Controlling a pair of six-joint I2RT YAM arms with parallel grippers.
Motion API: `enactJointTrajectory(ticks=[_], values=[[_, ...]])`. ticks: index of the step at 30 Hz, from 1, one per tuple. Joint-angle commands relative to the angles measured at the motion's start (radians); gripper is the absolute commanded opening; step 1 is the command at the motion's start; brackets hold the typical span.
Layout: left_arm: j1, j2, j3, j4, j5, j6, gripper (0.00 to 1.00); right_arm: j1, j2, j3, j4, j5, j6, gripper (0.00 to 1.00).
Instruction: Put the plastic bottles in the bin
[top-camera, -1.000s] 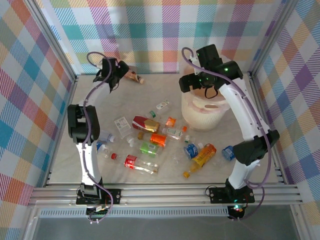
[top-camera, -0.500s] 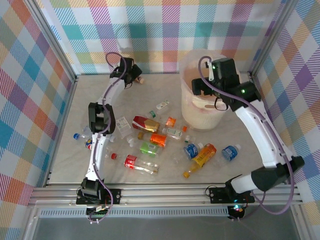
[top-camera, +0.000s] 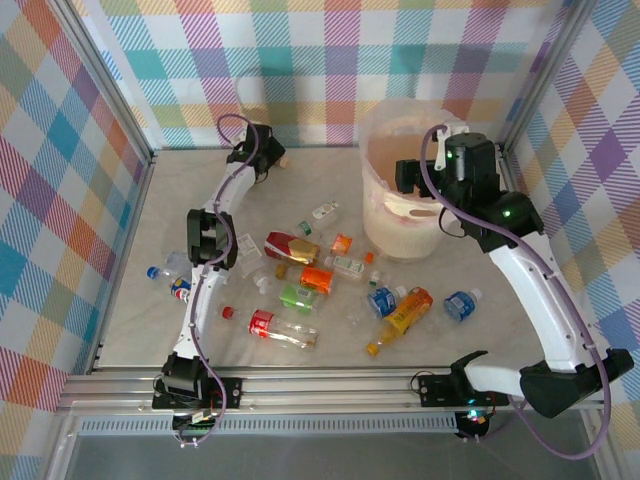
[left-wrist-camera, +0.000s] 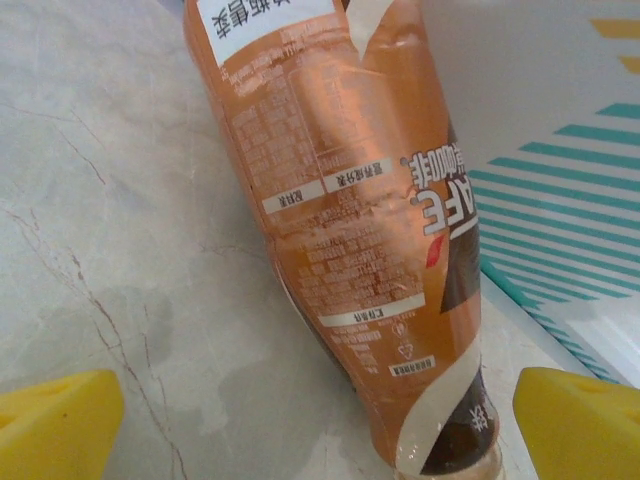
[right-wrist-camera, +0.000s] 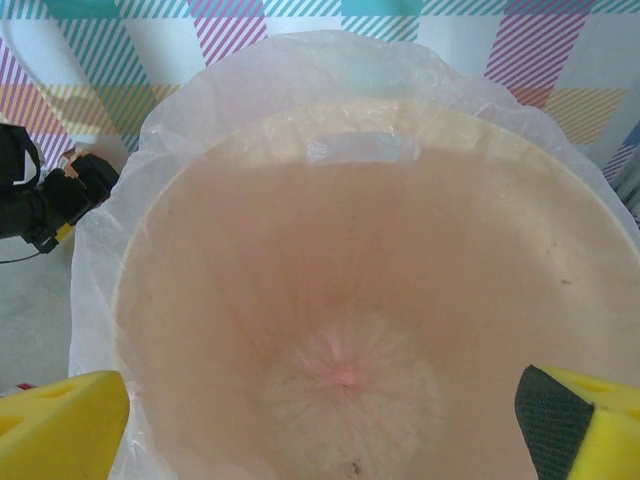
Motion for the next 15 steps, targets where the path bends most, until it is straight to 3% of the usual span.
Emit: enactJointTrajectory(ticks=[1, 15], values=[[-0.008, 0.021, 0.058, 0.018, -0.040, 0.009, 1.00, 0.003, -0.013, -0.016, 0.043, 0.016, 0.016, 1.00], [-0.016, 0.075, 0.122, -0.009, -0.153, 0.035, 0.89, 0.003, -0.032, -0.035, 0.045, 0.068, 0.004, 1.00]])
